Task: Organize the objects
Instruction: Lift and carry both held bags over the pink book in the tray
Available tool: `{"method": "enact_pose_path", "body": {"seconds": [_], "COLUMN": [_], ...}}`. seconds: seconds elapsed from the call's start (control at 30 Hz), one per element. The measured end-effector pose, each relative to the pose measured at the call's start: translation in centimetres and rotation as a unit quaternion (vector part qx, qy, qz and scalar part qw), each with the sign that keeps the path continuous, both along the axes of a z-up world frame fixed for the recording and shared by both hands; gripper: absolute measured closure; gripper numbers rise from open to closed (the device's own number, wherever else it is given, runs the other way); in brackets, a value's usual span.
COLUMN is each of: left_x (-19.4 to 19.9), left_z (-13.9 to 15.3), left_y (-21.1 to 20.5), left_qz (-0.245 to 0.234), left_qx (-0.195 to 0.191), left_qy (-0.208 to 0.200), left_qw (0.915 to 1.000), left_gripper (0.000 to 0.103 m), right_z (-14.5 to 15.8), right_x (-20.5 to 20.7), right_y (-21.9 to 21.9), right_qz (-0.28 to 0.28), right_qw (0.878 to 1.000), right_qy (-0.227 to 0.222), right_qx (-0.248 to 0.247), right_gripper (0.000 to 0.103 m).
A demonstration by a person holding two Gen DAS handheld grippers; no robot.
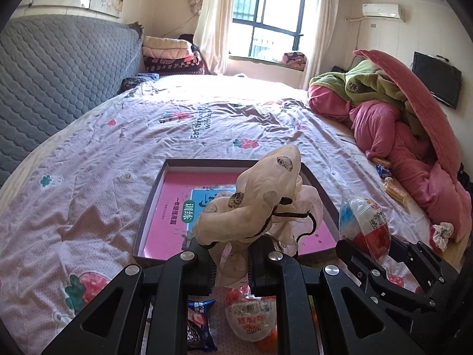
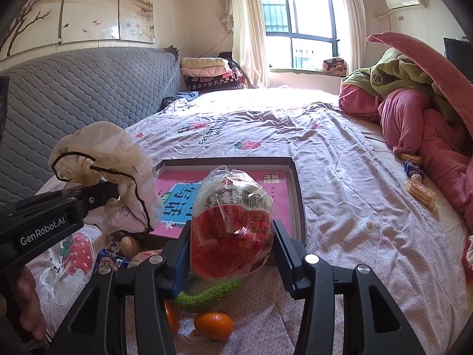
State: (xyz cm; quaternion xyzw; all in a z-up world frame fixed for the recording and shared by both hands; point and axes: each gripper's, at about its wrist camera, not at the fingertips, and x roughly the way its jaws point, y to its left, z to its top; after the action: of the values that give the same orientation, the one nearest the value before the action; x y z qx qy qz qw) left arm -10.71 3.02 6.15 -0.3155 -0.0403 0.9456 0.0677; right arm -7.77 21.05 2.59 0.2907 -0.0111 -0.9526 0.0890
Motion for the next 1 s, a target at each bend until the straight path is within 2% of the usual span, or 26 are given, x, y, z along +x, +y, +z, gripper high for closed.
{"method": "enact_pose_path", "body": {"seconds": [0.13,0.67,1.0], "left_x": [-0.9,-4.4,-6.8], "left_z": [0.9,3.5,2.7], "left_y": [-0.5,-2.8,-3.8], "left_qz": [0.004,0.02,0.029], "left_qx": [-0.012,0.014,0.025], "left_qy": [0.009,0.028,0.013], "left_qw": [0.9999,0.9993,0.9992], "left_gripper": [0.087,0.087,0.087], "right_z": [1.0,4.1,4.6], "right_x": [-0.9,-3.8,-5.4], "right_y": [0.0,-0.5,-0.8], "right_qz": [-0.008,-0.019,-0.015], "right_qw": [1.0,0.999,0.999], "right_qy": [0.012,0.045,0.047], "right_qx": [-0.003,0.005,0.015], "right_gripper": [0.053,0.053,0.053]}}
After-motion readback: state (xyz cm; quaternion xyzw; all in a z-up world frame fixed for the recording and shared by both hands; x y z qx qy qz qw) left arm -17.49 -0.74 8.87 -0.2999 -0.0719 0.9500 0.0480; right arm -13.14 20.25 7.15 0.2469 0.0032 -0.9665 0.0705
